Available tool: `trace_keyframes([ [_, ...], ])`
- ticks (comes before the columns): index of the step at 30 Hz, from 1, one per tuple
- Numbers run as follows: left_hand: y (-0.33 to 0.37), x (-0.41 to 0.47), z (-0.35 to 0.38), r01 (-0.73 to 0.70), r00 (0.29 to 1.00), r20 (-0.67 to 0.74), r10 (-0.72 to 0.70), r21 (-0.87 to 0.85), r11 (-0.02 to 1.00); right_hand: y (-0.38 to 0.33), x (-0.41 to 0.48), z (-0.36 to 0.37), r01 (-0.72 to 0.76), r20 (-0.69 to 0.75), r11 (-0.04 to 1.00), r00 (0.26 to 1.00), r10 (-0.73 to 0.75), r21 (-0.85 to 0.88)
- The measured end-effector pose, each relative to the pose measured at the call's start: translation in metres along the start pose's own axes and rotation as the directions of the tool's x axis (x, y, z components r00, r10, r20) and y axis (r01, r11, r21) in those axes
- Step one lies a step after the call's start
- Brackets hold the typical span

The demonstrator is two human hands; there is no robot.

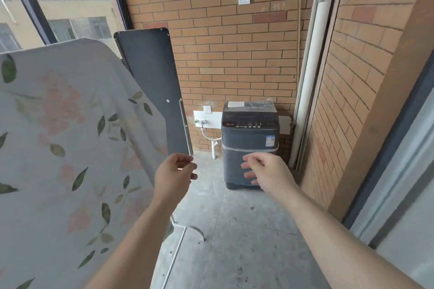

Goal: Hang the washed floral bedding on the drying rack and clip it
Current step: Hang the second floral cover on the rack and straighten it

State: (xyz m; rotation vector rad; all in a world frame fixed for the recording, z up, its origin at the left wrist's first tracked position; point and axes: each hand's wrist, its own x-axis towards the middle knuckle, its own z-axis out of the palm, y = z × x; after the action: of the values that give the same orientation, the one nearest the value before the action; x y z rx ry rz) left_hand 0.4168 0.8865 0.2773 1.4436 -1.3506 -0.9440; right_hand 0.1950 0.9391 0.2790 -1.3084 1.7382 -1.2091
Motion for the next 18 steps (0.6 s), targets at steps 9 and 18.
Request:
trace_keyframes([
  [9,0.01,0.161,0.071,-0.057,0.983,-0.161,0.086,0.178,0.982,-0.011,0.205,0.007,0.047,0.145,0.999,0.988,-0.048,0.004],
  [18,-0.032,0.371,0.098,-0.098,0.955,-0.203,0.217,0.475,0.874,-0.009,0.407,0.067,0.046,0.247,0.999,0.968,-0.037,-0.028],
])
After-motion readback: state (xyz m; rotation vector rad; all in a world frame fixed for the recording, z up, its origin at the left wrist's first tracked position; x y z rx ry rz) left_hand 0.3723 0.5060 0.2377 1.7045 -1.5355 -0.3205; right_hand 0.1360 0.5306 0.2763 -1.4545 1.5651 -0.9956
